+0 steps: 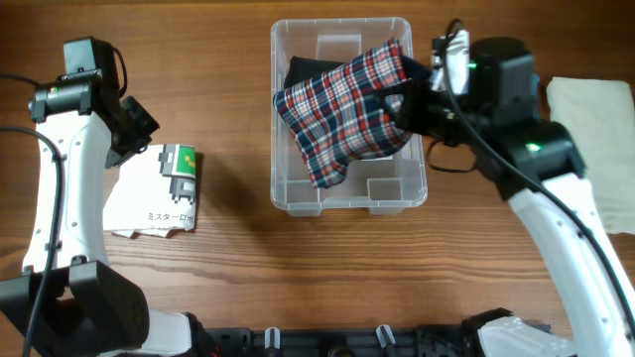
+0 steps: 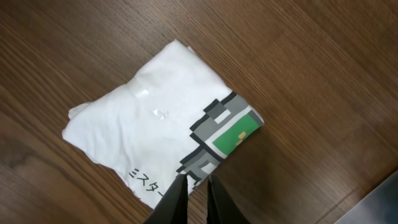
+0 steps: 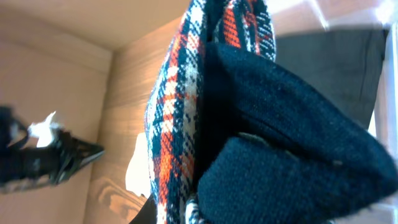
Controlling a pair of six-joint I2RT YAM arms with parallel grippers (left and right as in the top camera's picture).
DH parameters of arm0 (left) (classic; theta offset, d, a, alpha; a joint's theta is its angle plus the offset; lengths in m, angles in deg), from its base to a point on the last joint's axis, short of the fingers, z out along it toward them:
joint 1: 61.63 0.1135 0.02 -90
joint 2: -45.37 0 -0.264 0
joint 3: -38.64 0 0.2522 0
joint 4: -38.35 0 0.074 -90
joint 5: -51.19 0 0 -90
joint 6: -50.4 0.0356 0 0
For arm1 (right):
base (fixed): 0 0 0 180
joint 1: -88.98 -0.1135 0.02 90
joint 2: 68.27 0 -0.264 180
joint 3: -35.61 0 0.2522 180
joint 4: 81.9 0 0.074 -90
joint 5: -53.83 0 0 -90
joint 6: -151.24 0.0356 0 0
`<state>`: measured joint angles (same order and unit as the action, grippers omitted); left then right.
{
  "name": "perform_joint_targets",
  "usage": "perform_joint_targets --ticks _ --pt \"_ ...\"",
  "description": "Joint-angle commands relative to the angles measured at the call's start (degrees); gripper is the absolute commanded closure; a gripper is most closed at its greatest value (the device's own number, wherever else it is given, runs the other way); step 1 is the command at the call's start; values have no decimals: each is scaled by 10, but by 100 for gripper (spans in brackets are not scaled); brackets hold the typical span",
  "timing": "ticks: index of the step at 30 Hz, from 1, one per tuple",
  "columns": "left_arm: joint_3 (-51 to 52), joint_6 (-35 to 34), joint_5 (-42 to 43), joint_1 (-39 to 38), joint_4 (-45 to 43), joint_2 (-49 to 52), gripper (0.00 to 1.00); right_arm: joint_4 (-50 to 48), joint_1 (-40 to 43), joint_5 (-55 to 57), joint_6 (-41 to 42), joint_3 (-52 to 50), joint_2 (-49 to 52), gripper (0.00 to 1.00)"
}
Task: Pack container
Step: 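Grasp the plaid shirt with the right gripper and lift it, then lower the plaid shirt into the container's front half and release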
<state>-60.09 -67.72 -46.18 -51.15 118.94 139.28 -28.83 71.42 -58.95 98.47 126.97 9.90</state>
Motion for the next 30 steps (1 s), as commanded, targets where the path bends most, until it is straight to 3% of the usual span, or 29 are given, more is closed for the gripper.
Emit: perform_joint_targets --ticks 1,13,21,28,30 --pt "0 7 3 2 4 0 88 -7 -30 68 95 7 28 96" --pt "0 7 3 2 8 0 89 7 -69 143 164 -34 69 96" --pt "0 7 3 2 9 0 89 -95 -70 120 167 -121 70 96" --pt "0 7 3 2 10 0 89 -104 -70 111 165 -138 71 96" --pt "0 7 3 2 10 0 89 -103 -70 112 132 -144 71 96"
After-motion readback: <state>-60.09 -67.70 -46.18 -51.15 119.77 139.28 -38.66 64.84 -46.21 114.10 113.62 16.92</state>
